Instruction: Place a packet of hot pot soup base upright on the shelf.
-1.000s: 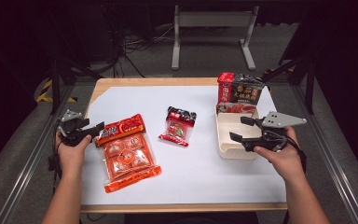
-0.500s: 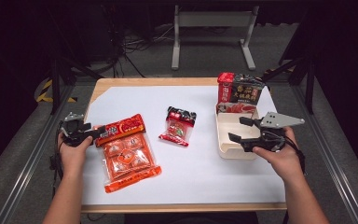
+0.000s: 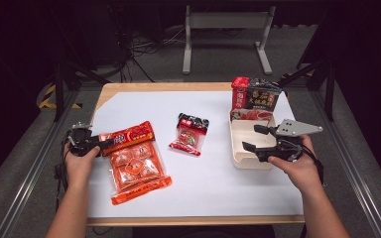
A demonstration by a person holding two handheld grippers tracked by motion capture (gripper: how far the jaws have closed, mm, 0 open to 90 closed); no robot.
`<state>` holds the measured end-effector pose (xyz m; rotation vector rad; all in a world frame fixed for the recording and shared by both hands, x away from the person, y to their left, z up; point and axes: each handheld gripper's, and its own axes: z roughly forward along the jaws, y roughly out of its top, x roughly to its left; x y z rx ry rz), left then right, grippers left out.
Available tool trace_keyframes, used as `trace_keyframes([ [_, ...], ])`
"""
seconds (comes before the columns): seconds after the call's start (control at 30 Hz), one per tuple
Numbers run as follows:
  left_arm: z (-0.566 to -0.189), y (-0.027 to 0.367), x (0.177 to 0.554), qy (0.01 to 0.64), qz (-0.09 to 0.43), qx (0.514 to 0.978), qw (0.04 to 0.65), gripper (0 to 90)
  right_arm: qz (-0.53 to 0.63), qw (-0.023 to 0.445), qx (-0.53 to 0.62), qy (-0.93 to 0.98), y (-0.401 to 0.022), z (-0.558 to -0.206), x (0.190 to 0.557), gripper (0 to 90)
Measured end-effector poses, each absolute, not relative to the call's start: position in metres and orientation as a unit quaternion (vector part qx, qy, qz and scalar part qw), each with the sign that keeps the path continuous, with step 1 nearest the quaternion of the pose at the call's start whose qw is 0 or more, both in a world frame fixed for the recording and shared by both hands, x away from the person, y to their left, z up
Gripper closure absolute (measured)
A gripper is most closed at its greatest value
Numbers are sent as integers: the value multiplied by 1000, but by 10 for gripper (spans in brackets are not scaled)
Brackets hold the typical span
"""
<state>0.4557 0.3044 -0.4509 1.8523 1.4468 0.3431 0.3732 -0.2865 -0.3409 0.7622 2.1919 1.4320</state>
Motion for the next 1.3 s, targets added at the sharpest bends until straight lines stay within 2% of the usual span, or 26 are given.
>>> trace_keyframes([
  [0.3, -449, 300, 454, 555, 130, 733, 371, 486, 506, 209, 272, 791, -284, -343, 374, 264],
  [0.5, -447, 296, 453, 547, 129, 736, 378, 621, 507, 208, 272, 791, -284, -343, 374, 263],
  [0.63, -449, 294, 454, 554, 134, 739, 360, 690, 508, 208, 272, 790, -284, -343, 374, 264],
  [0.73, -452, 296, 456, 565, 121, 729, 368, 718, 509, 207, 274, 789, -284, -343, 374, 264],
  [0.87, -453, 295, 456, 563, 122, 729, 369, 777, 509, 208, 272, 790, -284, -343, 374, 264],
  [1.2, -455, 296, 455, 569, 127, 722, 372, 857, 513, 208, 271, 788, -283, -343, 374, 265],
  [1.3, -454, 295, 454, 566, 135, 723, 373, 895, 512, 208, 264, 791, -283, -342, 374, 309],
])
